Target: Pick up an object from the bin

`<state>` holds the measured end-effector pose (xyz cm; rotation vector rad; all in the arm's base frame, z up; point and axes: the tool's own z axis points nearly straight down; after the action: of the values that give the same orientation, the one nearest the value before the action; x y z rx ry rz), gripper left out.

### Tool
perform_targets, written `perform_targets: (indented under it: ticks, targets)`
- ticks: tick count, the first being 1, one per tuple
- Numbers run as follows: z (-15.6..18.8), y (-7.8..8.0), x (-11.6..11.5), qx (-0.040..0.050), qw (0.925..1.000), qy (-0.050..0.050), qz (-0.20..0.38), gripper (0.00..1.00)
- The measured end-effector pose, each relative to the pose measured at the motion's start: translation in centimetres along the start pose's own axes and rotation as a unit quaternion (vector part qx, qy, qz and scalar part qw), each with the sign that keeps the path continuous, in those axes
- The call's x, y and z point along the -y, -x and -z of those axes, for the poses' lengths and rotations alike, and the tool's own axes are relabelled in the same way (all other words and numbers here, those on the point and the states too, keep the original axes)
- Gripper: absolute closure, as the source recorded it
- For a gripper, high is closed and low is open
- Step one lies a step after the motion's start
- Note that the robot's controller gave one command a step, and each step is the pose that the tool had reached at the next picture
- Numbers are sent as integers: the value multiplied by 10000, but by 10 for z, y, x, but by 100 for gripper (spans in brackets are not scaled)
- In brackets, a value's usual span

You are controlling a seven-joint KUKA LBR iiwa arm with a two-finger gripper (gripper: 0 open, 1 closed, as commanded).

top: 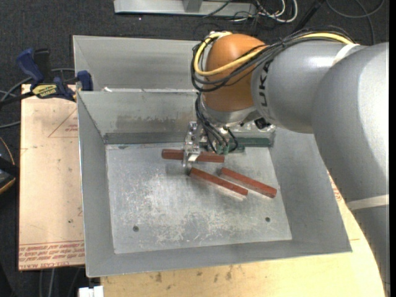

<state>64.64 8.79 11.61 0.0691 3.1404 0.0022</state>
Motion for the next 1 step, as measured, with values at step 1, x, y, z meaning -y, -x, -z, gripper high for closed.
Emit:
perform_targets:
  ticks: [1]
  targets:
    - [132, -9, 8, 13, 10000, 0, -28, 100]
